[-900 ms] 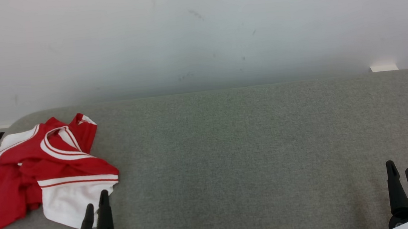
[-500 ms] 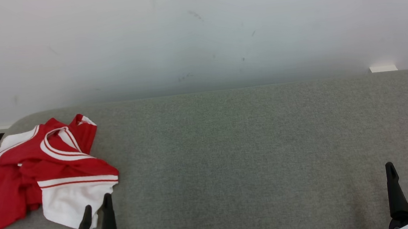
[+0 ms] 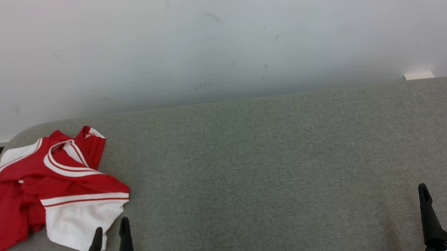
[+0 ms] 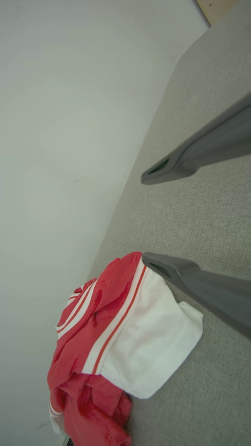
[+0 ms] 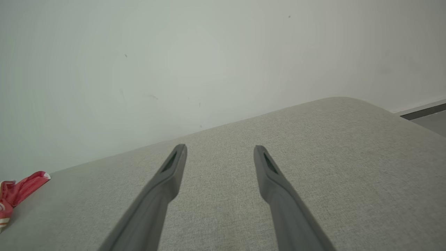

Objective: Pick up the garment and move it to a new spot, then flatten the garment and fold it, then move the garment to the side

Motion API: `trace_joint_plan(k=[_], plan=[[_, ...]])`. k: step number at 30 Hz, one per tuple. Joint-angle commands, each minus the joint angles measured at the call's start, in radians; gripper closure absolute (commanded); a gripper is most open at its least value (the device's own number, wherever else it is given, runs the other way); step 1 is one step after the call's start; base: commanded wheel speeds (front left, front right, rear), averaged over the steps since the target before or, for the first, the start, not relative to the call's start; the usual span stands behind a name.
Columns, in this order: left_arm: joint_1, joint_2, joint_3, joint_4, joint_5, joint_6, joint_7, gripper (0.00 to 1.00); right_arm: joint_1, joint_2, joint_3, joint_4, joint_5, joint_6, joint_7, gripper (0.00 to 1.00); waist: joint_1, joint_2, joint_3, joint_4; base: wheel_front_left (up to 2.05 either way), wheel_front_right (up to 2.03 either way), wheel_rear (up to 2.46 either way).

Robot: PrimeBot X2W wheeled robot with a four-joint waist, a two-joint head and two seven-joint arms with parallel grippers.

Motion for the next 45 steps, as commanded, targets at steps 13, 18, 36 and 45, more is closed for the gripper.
trace_joint_plan(k=[13,18,36,45], plan=[[0.010,0.022,-0.018,0.008,0.154,-0.003,-0.039,0.00,0.014,-0.009,0.001,0.001,-0.107,-0.001,-0.039,0.00,-0.0001,-0.0001,-0.004,0.000,0.00,0.00,0.00],[0.016,0.022,-0.023,0.018,0.195,-0.005,-0.050,0.00,0.019,-0.007,-0.002,0.005,-0.135,-0.002,-0.050,0.00,-0.0001,-0.0001,-0.007,0.000,0.00,0.00,0.00],[0.028,0.010,-0.024,0.036,0.313,-0.020,-0.088,0.00,0.039,-0.005,-0.002,0.023,-0.213,-0.002,-0.088,0.00,-0.0001,-0.0001,-0.014,-0.008,0.00,0.00,0.00],[0.031,0.006,-0.025,0.043,0.368,-0.027,-0.101,0.00,0.043,-0.008,0.003,0.027,-0.255,-0.002,-0.101,0.00,-0.0001,-0.0001,-0.018,-0.012,0.00,0.00,0.00]])
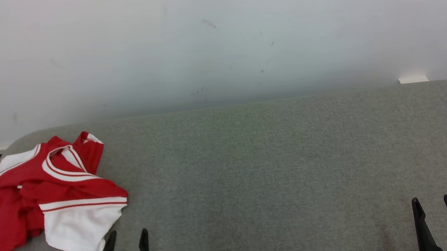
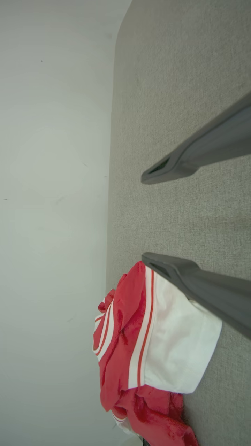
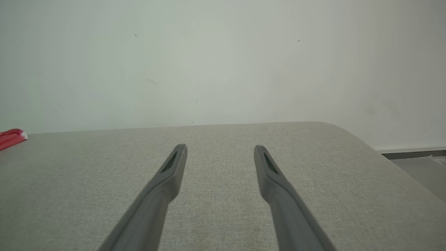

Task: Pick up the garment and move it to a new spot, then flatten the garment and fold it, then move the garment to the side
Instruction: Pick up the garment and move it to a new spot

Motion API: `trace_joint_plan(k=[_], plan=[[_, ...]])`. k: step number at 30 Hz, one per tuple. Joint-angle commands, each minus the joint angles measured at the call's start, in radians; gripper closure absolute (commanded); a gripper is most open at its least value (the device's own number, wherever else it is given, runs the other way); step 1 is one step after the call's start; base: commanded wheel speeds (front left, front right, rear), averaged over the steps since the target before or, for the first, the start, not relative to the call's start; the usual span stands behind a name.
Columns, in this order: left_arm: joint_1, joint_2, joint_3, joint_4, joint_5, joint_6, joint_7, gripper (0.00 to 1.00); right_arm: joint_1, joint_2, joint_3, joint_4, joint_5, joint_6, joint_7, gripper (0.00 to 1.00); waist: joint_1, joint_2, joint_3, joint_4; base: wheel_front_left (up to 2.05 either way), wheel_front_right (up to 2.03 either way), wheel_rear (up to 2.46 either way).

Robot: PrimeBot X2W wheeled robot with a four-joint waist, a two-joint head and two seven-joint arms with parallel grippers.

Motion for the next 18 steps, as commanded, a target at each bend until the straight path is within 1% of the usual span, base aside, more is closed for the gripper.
trace_joint_plan(k=[1,6,10,15,18], plan=[[0.006,0.003,0.002,0.001,0.024,-0.002,-0.008,0.00,0.007,-0.009,0.000,0.001,-0.017,-0.002,-0.009,0.00,-0.0001,0.0000,0.000,0.000,0.00,0.00,0.00],[0.006,0.002,-0.001,0.006,0.056,-0.006,-0.016,0.00,0.011,-0.007,0.004,-0.002,-0.041,-0.002,-0.017,0.00,-0.0001,0.0000,-0.004,0.011,0.00,0.00,0.00],[0.000,-0.001,-0.003,0.009,0.062,-0.006,-0.015,0.00,0.019,-0.005,0.019,-0.005,-0.026,-0.002,-0.016,0.00,-0.0001,0.0000,-0.008,0.048,0.00,0.00,0.00],[0.002,-0.004,-0.003,0.013,0.063,-0.008,-0.015,0.00,0.022,-0.002,0.033,-0.004,-0.017,-0.002,-0.016,0.00,-0.0001,0.0000,-0.013,0.136,0.00,0.00,0.00],[0.008,-0.003,-0.001,0.014,0.065,-0.008,-0.015,0.00,0.020,-0.001,0.037,-0.001,-0.014,-0.002,-0.016,0.00,-0.0001,0.0000,-0.016,0.206,0.00,0.00,0.00]])
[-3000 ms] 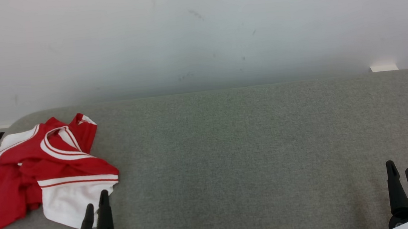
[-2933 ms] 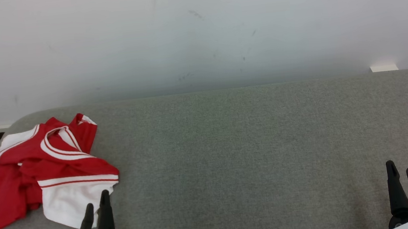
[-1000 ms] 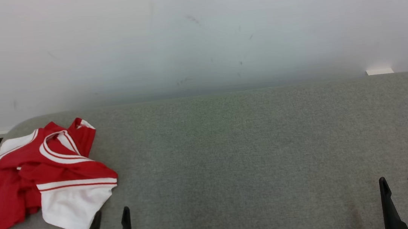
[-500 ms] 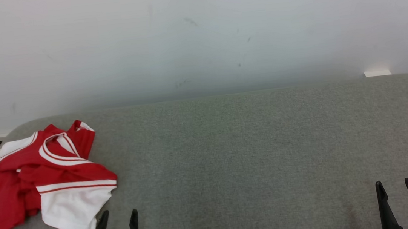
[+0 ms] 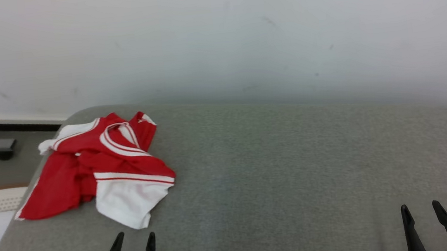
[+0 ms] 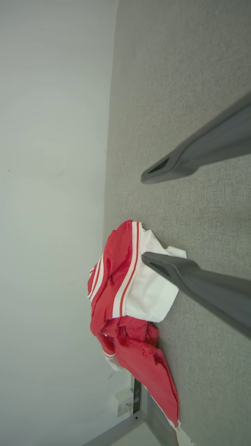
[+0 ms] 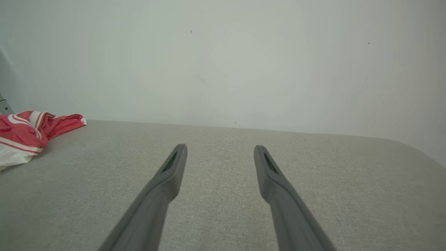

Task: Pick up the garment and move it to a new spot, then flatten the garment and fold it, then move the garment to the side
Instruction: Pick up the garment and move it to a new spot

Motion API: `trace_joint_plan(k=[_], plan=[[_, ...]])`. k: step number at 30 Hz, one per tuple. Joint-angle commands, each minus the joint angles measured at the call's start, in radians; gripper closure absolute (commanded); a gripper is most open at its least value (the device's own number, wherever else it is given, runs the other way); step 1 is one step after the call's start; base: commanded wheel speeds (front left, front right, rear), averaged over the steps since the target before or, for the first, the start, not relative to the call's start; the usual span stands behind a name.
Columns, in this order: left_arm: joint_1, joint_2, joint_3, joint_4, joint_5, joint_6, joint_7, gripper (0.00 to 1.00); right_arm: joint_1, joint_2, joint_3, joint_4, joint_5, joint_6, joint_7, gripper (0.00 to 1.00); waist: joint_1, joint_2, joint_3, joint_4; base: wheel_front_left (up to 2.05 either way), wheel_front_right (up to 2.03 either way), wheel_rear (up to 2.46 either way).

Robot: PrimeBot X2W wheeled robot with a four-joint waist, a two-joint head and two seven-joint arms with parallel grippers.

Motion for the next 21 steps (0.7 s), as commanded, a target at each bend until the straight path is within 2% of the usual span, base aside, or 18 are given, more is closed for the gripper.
trace_joint_plan(k=[1,6,10,16,21], plan=[[0.010,0.005,0.007,0.000,0.006,0.000,-0.001,0.00,0.000,-0.002,0.002,0.003,0.003,-0.002,0.000,0.00,0.0000,0.0000,-0.005,0.068,0.00,0.00,0.00],[0.022,0.013,0.012,-0.002,0.005,-0.002,-0.001,0.00,-0.013,0.003,0.026,0.014,0.011,-0.002,0.000,0.00,0.0000,0.0000,-0.010,0.170,0.00,0.00,0.00],[0.028,0.016,0.021,-0.010,-0.002,-0.004,-0.001,0.00,-0.025,0.005,0.057,0.026,0.018,-0.002,0.000,0.00,0.0000,0.0000,-0.012,0.218,0.00,0.00,0.00],[0.028,0.009,0.018,-0.017,-0.011,-0.006,-0.001,0.00,-0.031,0.003,0.085,0.037,0.021,-0.002,0.000,0.00,0.0000,0.0000,0.001,0.253,0.00,0.00,0.00],[-0.013,0.002,0.017,-0.022,-0.035,-0.006,-0.001,0.00,-0.047,-0.016,0.095,0.038,0.015,-0.002,0.000,0.00,0.0000,0.0000,0.038,0.252,0.00,0.00,0.00]])
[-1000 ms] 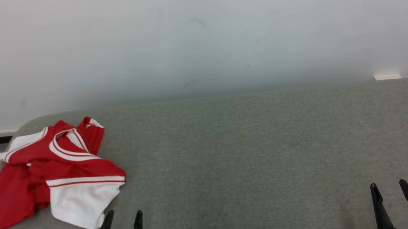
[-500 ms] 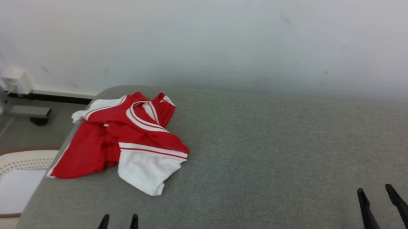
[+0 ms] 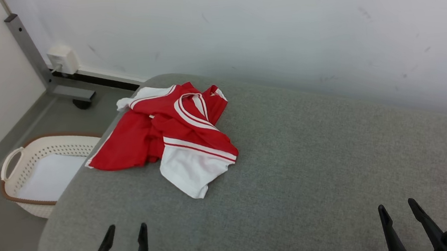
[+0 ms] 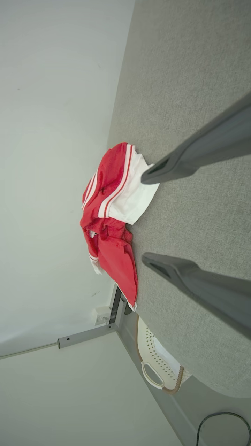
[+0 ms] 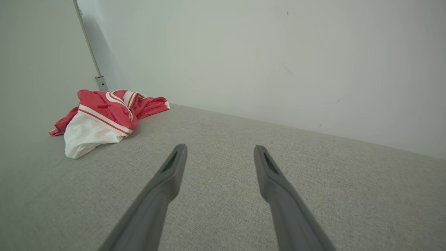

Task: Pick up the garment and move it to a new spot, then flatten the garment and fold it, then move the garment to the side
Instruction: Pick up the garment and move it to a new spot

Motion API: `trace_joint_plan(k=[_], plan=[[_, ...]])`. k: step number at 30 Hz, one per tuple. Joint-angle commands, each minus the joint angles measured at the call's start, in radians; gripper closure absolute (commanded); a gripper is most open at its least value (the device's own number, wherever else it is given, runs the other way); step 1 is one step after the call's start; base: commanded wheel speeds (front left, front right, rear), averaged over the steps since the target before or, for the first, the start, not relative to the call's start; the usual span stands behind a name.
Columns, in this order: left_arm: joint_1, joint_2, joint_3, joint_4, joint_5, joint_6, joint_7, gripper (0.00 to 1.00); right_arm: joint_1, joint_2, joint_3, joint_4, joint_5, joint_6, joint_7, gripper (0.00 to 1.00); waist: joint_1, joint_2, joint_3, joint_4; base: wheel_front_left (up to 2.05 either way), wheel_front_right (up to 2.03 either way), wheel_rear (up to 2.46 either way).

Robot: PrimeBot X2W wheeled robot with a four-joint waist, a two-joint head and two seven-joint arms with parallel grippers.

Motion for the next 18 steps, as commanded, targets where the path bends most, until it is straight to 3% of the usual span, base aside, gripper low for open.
trace_joint_plan(k=[1,9,18], plan=[[-0.024,0.000,0.000,-0.006,-0.017,-0.002,-0.001,0.00,-0.018,-0.015,-0.001,-0.001,-0.005,-0.002,0.001,0.00,0.0000,0.0000,0.026,-0.006,0.00,0.00,0.00],[-0.208,0.000,0.001,0.023,-0.099,-0.003,-0.001,0.00,-0.102,-0.066,0.010,-0.011,-0.027,-0.002,0.001,0.00,0.0000,0.0000,0.192,-0.044,0.00,0.00,0.00],[-0.490,0.020,-0.020,0.232,-0.159,0.000,0.083,0.00,-0.186,-0.154,0.037,-0.028,-0.046,-0.002,0.001,0.00,0.0000,0.0000,0.371,-0.066,0.00,0.00,0.00]])
